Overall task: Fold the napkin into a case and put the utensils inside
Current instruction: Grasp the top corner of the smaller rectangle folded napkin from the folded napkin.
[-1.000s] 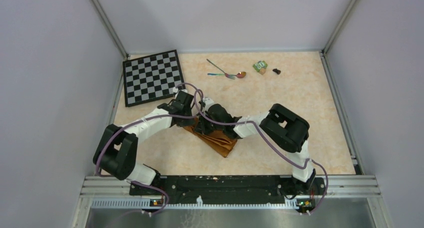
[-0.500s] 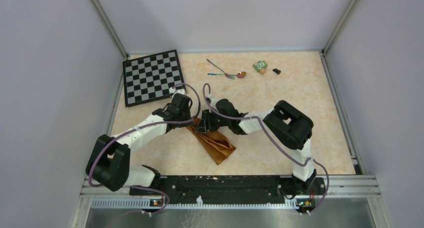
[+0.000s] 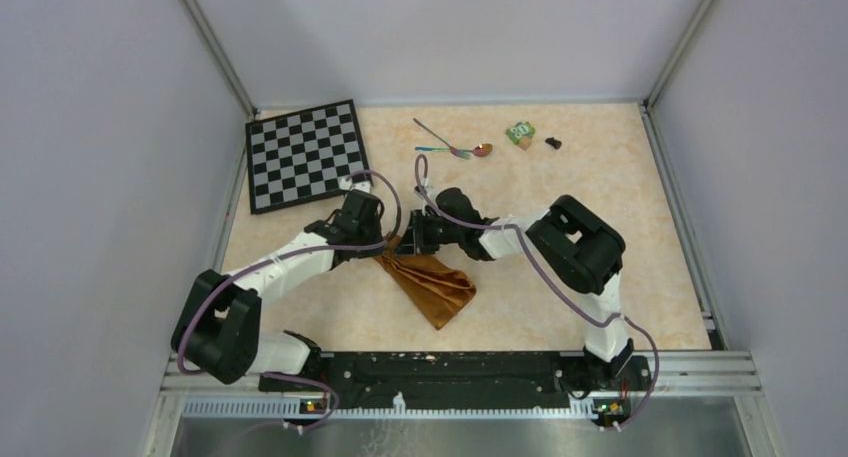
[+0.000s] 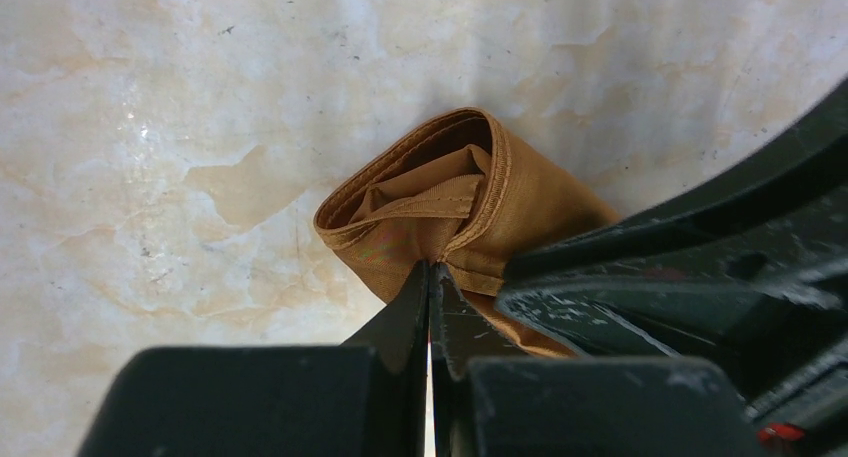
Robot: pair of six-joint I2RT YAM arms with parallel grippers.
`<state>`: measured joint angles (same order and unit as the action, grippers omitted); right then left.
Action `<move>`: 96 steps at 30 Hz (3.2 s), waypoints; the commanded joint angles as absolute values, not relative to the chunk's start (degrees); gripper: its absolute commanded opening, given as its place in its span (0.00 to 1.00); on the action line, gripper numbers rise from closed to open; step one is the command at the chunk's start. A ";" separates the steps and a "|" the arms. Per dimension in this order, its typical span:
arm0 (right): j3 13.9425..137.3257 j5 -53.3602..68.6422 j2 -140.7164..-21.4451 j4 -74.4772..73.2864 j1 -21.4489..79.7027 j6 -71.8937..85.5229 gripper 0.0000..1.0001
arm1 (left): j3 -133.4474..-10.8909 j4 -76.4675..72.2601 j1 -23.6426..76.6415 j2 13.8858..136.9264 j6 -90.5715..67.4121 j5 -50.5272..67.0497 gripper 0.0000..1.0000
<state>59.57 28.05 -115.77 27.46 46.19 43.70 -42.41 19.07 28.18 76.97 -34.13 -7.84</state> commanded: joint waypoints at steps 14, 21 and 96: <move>68.29 19.28 -122.37 29.06 51.27 51.86 0.04 | -42.25 13.81 31.43 79.06 -38.47 -4.23 0.00; 64.66 15.69 -124.30 29.12 50.71 53.16 0.06 | -42.90 18.07 30.70 79.67 -39.57 -8.86 0.14; 63.21 18.78 -110.04 17.92 50.06 40.42 0.15 | -39.45 9.41 18.39 88.10 -36.41 0.58 0.13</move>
<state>62.89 17.39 -118.04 23.42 50.30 46.92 -41.36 10.26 18.55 85.89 -39.20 5.08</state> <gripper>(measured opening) 0.081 0.126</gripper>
